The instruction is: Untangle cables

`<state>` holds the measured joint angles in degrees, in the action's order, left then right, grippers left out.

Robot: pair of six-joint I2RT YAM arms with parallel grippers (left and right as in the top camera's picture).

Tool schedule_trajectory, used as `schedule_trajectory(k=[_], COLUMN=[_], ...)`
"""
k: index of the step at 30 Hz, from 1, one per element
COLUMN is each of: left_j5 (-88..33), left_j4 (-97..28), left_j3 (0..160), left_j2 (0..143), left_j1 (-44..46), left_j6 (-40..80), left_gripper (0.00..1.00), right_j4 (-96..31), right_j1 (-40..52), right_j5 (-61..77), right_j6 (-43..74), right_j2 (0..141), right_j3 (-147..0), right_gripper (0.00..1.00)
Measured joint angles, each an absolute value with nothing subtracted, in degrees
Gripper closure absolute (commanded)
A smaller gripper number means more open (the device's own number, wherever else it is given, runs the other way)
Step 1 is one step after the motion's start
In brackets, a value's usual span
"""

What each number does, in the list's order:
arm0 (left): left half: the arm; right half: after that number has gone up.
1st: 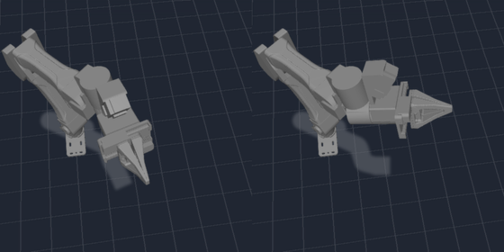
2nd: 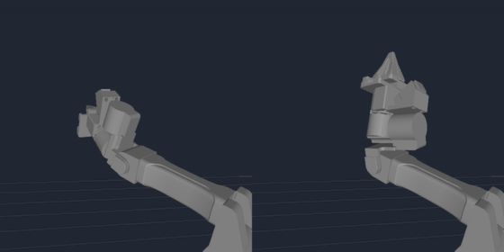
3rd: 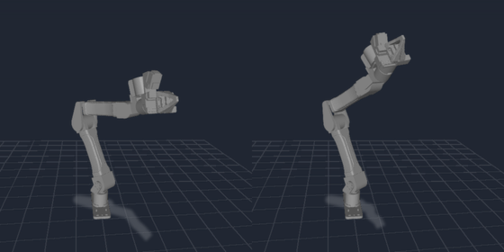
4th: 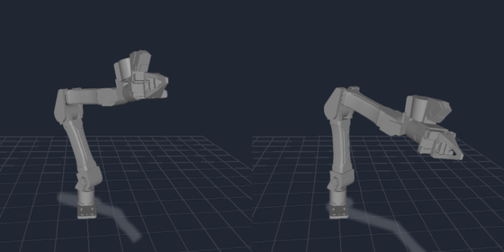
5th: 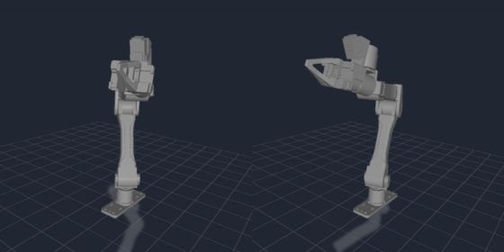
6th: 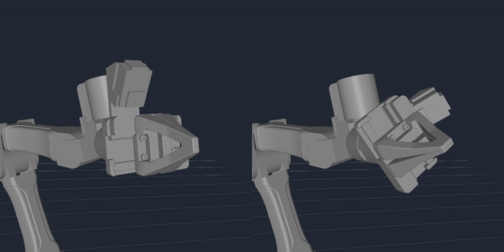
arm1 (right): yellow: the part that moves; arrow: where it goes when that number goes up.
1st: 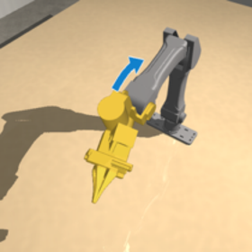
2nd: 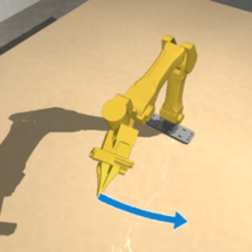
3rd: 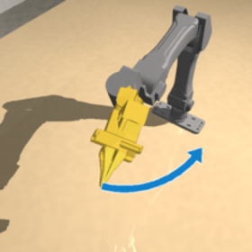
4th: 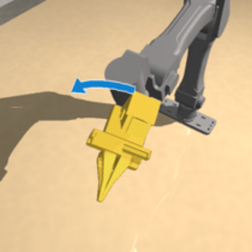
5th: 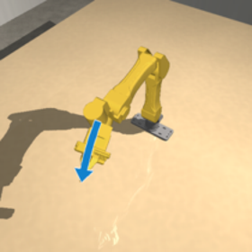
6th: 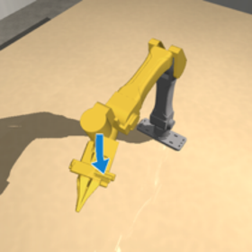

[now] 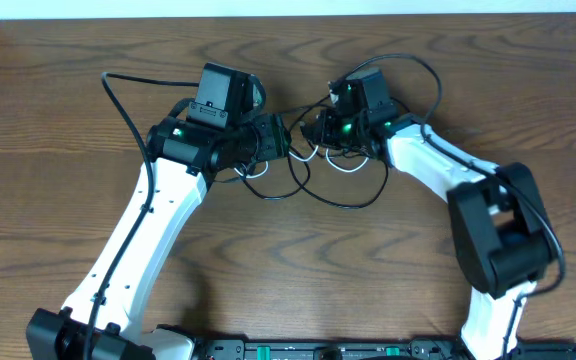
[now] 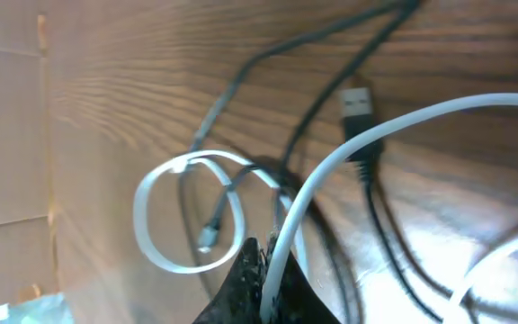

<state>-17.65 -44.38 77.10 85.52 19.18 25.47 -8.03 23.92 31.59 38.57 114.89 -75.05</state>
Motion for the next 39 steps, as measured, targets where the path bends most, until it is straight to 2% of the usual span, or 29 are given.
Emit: schedule_trajectory(k=[14, 18, 20, 26, 39], left_j5=[-17.6, -17.6, -17.6, -19.8, -34.4], left_j4=[-44.4, -44.4, -44.4, -42.8, -35.5], left_j3=[77.1, 77.1, 77.1, 77.1, 77.1], left_j2=[85.5, 85.5, 85.5, 85.5, 85.5], left_j1=[19.2, 19.2, 19.2, 19.2, 20.1], left_j6=[25.2, 24.3, 24.0, 19.4, 0.7], left_gripper=[0.38, 0.37, 0.27, 0.2, 0.16], right_j4=[-9.1, -6.3, -5.0, -3.5, 0.4], right_j1=[19.0, 18.6, 18.5, 18.5, 16.4], right_j5=[33.2, 33.5, 33.6, 33.7, 36.2], right_j6=[40.5, 43.0, 44.1, 47.1, 51.8], right_j2=[86.7, 83.8, 82.9, 81.5, 81.5], right_j3=[-75.1, -75.1, -75.1, -75.1, -75.1], right_gripper=[0.99, 0.99, 0.99, 0.99, 0.99])
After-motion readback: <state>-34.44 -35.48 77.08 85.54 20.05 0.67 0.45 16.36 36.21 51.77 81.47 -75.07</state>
